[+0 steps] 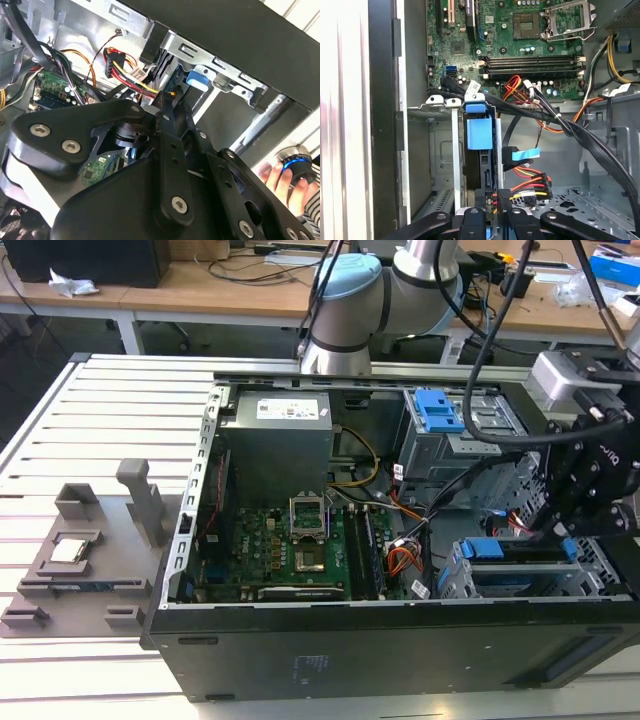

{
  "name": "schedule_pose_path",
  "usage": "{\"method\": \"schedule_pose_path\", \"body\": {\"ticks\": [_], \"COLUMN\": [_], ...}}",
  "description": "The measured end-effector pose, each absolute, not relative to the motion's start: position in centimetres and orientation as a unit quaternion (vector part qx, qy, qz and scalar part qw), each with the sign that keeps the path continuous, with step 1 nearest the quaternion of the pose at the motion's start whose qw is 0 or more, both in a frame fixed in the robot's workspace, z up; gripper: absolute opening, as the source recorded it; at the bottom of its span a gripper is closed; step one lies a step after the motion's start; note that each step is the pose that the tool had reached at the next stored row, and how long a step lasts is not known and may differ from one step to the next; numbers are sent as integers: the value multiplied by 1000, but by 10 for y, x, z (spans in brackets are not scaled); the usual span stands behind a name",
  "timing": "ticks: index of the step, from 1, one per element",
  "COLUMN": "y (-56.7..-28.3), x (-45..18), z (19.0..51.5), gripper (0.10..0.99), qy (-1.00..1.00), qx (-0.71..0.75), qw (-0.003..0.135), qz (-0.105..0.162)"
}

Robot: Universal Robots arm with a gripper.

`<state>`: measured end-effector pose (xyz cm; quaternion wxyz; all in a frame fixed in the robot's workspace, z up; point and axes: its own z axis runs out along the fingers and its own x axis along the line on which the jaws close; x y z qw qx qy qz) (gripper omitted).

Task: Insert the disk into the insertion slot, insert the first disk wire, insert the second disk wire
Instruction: 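Insert the first disk wire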

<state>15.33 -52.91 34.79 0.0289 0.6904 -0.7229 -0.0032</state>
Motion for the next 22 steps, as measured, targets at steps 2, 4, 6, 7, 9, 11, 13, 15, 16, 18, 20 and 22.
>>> {"method": "schedule_pose_path", "body": {"ticks": [2, 4, 6, 7, 9, 11, 13, 15, 16, 18, 20, 22], "y": [-529, -529, -529, -529, -529, -529, -529, -529, -529, -529, -529, -529], "x": [153, 153, 153, 153, 153, 153, 153, 153, 153, 153, 153, 153], "z": [354, 357, 359, 360, 363, 364, 365, 366, 366, 366, 367, 367], "gripper": [239, 239, 239, 239, 239, 227, 106, 106, 106, 106, 106, 106], "qy": [-723, -723, -723, -723, -723, -723, -723, -723, -723, -723, -723, -723], "qx": [690, 690, 690, 690, 690, 690, 690, 690, 690, 690, 690, 690], "qw": [29, 29, 29, 29, 29, 28, 28, 28, 28, 28, 28, 28], "qz": [-3, -3, -3, -3, -3, -4, -4, -4, -4, -4, -4, -4]}}
